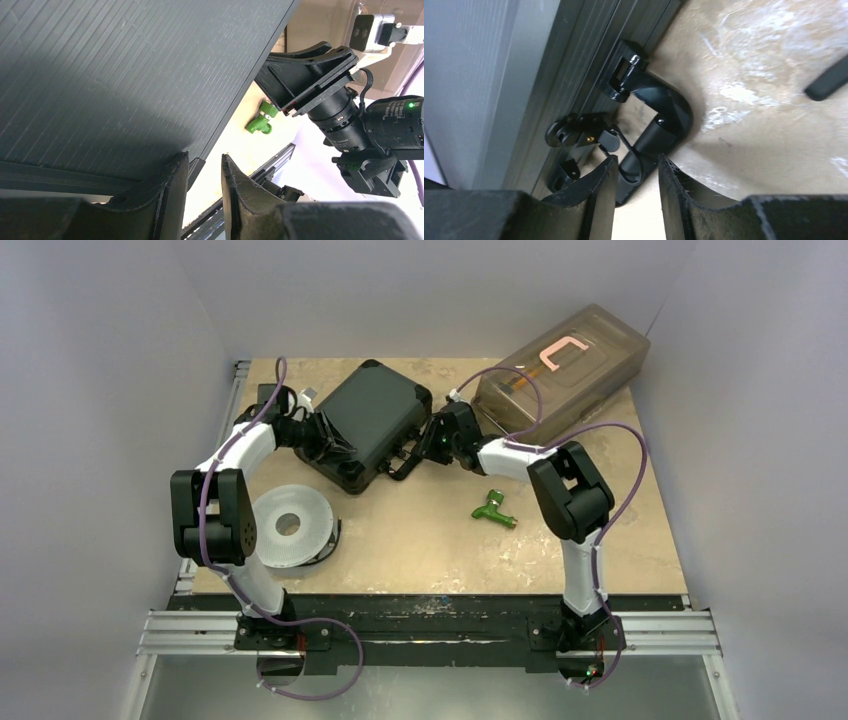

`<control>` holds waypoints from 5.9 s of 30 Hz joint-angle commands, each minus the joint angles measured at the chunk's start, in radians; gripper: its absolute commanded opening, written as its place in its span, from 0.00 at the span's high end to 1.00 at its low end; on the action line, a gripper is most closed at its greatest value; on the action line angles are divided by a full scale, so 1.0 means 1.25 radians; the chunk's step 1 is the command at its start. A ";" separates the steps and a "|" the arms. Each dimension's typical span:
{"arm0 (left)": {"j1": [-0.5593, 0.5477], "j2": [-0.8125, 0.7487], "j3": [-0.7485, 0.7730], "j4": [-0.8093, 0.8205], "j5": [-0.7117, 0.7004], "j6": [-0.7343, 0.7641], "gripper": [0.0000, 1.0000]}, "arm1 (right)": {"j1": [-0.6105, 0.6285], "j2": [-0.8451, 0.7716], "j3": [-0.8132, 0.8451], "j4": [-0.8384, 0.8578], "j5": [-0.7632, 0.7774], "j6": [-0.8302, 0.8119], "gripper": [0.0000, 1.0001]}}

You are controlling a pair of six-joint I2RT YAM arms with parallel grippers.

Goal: Pack up texas hold em set

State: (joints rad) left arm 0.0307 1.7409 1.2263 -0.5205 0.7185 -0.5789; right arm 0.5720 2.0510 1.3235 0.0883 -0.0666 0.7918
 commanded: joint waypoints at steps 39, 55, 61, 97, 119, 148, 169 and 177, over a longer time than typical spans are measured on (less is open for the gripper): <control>-0.011 0.015 -0.039 -0.056 -0.067 0.045 0.70 | 0.001 0.103 -0.006 0.313 -0.264 0.314 0.77; -0.012 0.016 -0.040 -0.054 -0.069 0.045 0.70 | -0.005 0.056 0.064 0.294 -0.242 0.147 0.71; -0.012 0.016 -0.040 -0.055 -0.069 0.045 0.70 | -0.005 0.048 0.127 0.253 -0.259 0.102 0.71; -0.012 0.008 -0.043 -0.049 -0.063 0.043 0.70 | -0.006 0.087 0.380 0.187 -0.360 0.016 0.61; -0.016 0.001 -0.043 -0.062 -0.100 0.052 0.69 | -0.006 -0.084 0.230 -0.167 -0.109 -0.115 0.75; -0.090 0.121 0.078 -0.074 -0.105 -0.009 0.67 | -0.014 0.055 0.080 0.018 -0.159 0.101 0.58; -0.091 0.111 0.081 -0.077 -0.097 0.026 0.69 | -0.019 -0.016 0.038 -0.055 -0.059 0.038 0.55; -0.091 0.107 0.081 -0.074 -0.095 0.025 0.69 | -0.021 0.029 0.061 -0.031 -0.102 0.045 0.59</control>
State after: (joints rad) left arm -0.0704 1.8507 1.3651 -0.4854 0.6743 -0.6060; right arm 0.5488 2.0743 1.3792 0.0322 -0.1757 0.8558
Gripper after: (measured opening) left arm 0.303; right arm 0.430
